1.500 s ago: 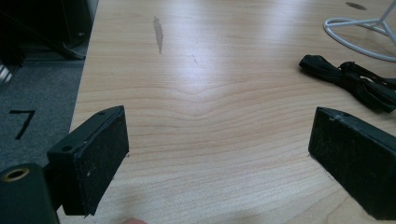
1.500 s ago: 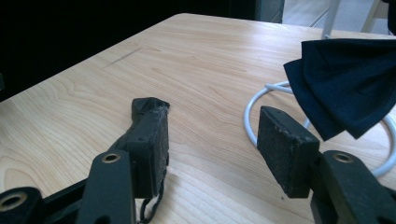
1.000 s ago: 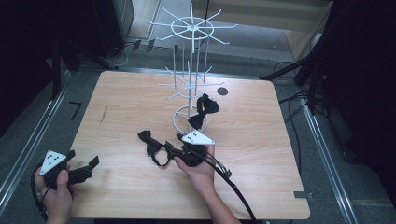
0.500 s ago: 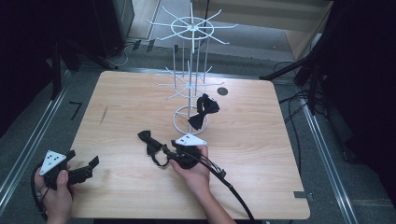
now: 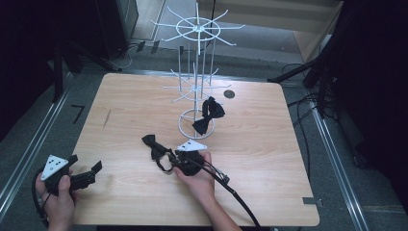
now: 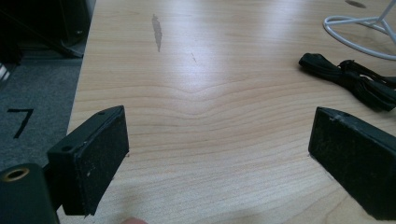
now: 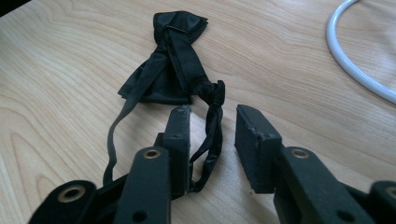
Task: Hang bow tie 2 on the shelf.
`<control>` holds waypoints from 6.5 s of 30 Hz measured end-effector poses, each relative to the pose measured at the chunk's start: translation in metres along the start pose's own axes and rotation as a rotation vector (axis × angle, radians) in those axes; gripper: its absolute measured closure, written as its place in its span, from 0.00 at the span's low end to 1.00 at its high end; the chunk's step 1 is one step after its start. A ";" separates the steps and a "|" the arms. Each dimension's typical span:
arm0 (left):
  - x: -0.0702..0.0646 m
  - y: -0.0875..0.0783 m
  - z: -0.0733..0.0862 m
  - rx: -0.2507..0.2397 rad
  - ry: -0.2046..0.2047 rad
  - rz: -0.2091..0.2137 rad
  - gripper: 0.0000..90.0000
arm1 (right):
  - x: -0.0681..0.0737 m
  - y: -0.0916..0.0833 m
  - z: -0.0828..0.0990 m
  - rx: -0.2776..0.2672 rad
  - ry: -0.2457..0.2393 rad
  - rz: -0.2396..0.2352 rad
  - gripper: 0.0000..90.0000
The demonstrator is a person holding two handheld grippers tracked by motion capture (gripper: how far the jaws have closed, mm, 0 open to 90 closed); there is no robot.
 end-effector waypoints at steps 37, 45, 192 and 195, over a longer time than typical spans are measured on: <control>0.000 0.000 0.000 0.001 -0.001 0.002 0.06 | -0.006 -0.034 -0.012 -0.178 -0.060 0.102 1.00; 0.000 0.000 0.000 0.002 -0.001 0.001 0.06 | -0.008 -0.046 -0.017 -0.228 -0.075 0.121 1.00; 0.000 0.001 0.000 0.003 -0.001 0.001 0.06 | -0.050 -0.128 -0.089 -0.451 -0.123 0.248 1.00; 0.000 0.001 0.000 0.002 -0.001 0.003 0.06 | -0.052 -0.126 -0.090 -0.448 -0.119 0.249 1.00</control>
Point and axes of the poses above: each handheld gripper's, and its own axes: y roughly forward along the jaws, z roughly out of its underside, x roughly to its left, the point moved 1 cm from there along y, roughly forward along the jaws, and after that the axes turned 6 degrees about -y, right-handed, at the moved point
